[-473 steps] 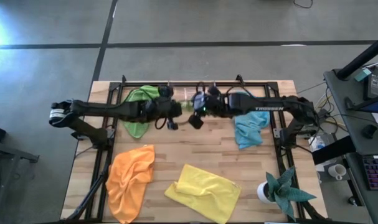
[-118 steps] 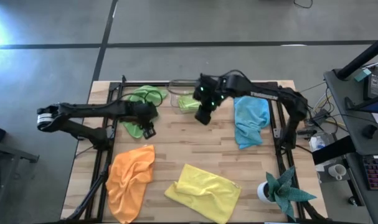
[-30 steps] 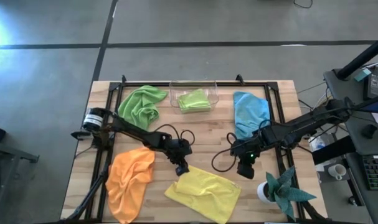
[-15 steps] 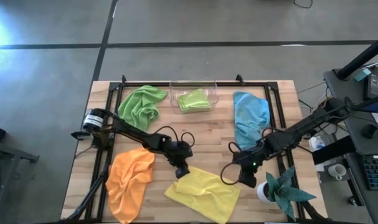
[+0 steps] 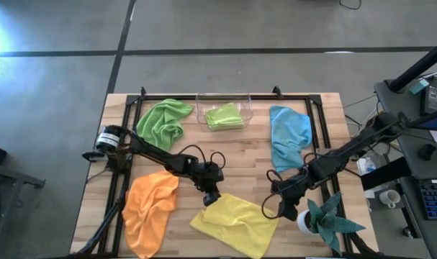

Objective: Fold microfiber towels
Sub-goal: Fold the yellow microfiber towel

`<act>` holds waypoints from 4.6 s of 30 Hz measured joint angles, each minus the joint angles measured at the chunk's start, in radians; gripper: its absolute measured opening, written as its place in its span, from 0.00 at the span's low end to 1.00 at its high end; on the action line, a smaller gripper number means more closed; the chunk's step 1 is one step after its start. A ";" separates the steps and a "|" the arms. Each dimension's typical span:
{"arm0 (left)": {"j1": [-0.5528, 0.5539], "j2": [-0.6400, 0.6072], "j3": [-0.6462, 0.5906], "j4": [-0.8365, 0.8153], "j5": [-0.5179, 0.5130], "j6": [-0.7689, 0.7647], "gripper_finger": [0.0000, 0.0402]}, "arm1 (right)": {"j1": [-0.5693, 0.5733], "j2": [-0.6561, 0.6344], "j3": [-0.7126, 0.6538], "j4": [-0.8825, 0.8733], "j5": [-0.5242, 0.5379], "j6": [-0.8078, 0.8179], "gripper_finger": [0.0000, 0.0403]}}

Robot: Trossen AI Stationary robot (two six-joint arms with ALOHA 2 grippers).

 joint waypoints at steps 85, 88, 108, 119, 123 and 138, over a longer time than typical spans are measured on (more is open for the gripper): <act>0.012 -0.635 -0.005 -0.341 -0.342 0.155 0.01 | -0.065 0.266 0.983 -0.981 0.555 -0.492 0.02; 0.012 -0.673 -0.001 -0.340 -0.343 0.160 0.01 | -0.072 0.266 1.023 -1.041 0.561 -0.502 0.02; 0.011 -0.796 0.003 -0.333 -0.358 0.152 0.01 | -0.114 0.262 1.258 -1.081 0.563 -0.624 0.02; -0.025 -0.783 0.003 -0.330 -0.250 -0.037 0.01 | -0.095 0.267 1.226 -1.072 0.451 -0.527 0.02; -0.054 -0.782 0.003 -0.330 -0.192 -0.165 0.01 | -0.070 0.268 1.201 -1.069 0.411 -0.499 0.02; -0.173 -0.760 0.001 -0.287 -0.145 -0.486 0.01 | -0.012 0.268 1.199 -0.947 0.255 -0.518 0.02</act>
